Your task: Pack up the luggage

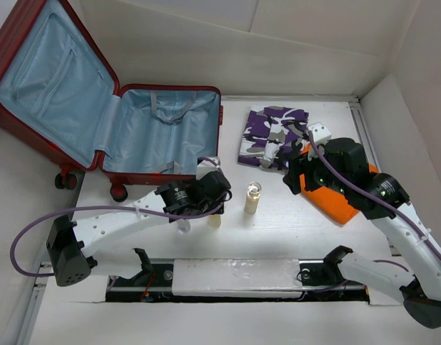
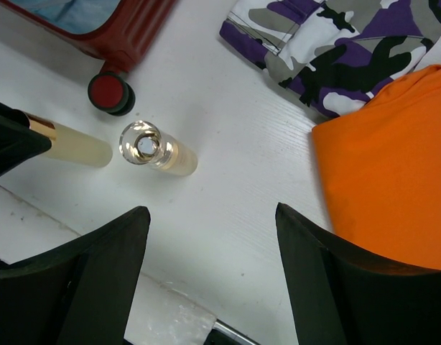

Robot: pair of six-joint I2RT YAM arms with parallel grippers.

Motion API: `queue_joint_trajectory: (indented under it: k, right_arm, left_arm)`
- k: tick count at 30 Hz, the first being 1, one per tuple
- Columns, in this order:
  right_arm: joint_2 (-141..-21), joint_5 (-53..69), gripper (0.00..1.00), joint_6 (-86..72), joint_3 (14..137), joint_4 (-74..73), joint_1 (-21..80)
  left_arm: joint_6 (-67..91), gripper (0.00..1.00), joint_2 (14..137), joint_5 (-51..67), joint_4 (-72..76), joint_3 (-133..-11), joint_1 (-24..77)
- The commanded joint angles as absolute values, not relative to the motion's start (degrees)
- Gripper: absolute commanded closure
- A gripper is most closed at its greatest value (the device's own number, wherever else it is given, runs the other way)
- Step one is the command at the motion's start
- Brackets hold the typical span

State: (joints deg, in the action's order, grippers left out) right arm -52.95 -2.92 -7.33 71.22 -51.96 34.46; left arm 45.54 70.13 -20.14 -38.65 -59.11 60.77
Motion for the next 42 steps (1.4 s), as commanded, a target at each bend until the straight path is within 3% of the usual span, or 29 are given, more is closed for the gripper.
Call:
queue_joint_trajectory:
  k: [1, 6, 13, 20, 26, 34, 42]
  right_arm:
    - [-52.65, -3.16, 0.23, -7.47, 71.10, -50.00, 34.10]
    - [-52.65, -3.69, 0.23, -6.95, 71.63, -50.01, 34.10]
    - [-52.65, -3.69, 0.23, -6.33, 72.16, -50.01, 34.10]
    - [-52.65, -1.41, 0.23, -5.19, 72.16, -49.48, 34.10]
    - [-51.51, -0.09, 0.23, -4.57, 72.16, -49.48, 34.10]
    - [-49.83, 1.05, 0.23, -4.57, 70.40, -50.01, 34.63]
    - [-49.83, 1.05, 0.24, -4.57, 70.40, -51.15, 35.16]
  left_arm:
    - [45.53, 0.69, 70.57, -20.30, -38.67, -59.94, 61.08]
    - [45.53, 0.80, 70.58, -20.30, -39.29, -63.17, 61.08]
    - [41.15, 0.81, 70.83, -23.20, -42.97, -86.25, 57.40]
    - [31.74, 0.83, 77.16, -23.99, -46.85, -103.42, 46.07]
    - [25.67, 0.86, 83.21, -13.73, -42.80, -107.13, 30.26]
    - [19.87, 0.94, 102.47, -10.20, -56.78, -123.47, 28.65]
    - [19.34, 0.96, 110.91, -4.57, -53.18, -124.10, 23.83]
